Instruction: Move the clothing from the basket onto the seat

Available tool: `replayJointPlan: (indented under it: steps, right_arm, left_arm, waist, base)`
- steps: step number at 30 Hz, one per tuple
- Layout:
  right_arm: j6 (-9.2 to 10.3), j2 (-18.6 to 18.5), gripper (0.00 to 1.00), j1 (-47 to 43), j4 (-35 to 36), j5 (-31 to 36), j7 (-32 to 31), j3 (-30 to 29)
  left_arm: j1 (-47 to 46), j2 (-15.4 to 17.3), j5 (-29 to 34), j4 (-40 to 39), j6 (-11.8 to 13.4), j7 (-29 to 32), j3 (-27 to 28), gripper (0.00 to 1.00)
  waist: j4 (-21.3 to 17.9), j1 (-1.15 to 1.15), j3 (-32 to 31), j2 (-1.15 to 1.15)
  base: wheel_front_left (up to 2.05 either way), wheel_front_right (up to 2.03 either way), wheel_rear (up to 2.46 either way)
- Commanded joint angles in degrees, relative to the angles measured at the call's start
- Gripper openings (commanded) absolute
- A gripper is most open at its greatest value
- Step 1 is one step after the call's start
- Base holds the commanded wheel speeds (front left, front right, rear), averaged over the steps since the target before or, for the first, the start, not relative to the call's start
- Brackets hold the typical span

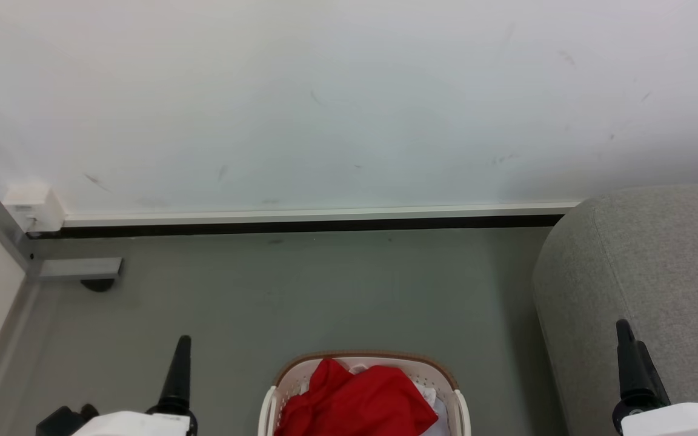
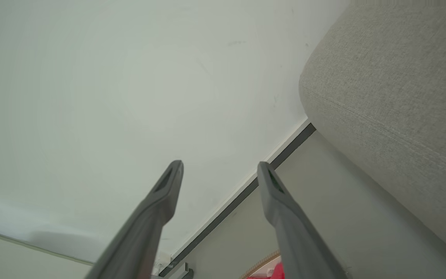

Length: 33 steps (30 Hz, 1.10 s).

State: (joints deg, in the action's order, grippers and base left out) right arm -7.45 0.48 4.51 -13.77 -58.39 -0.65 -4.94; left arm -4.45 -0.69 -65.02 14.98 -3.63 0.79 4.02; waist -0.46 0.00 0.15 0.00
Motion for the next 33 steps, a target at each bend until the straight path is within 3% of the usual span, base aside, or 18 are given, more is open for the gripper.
replayJointPlan:
  steps: [1,14,33]
  right_arm:
    - [-0.02,-0.30,1.00,0.72,1.05,2.72,0.66,0.44]
    - [-0.03,-0.56,1.00,0.94,0.27,16.11,3.67,2.55]
    - [-0.04,-1.59,1.00,1.67,-1.40,29.82,7.47,4.97]
  left_arm:
    - [-1.14,0.68,2.24,-0.92,0.18,-0.84,-0.20,1.00]
    - [-0.57,1.27,15.59,-1.25,1.12,-3.87,-1.51,1.00]
    - [-0.15,2.06,31.22,-1.42,2.15,-7.60,-3.35,1.00]
  waist:
    - [-0.03,0.00,-0.02,0.00]
    - [-0.42,0.00,-0.09,0.00]
    - [-0.67,0.00,0.00,0.00]
  base:
    - [0.00,0.00,0.00]
    - [0.00,0.00,0.00]
    - [0.00,0.00,0.00]
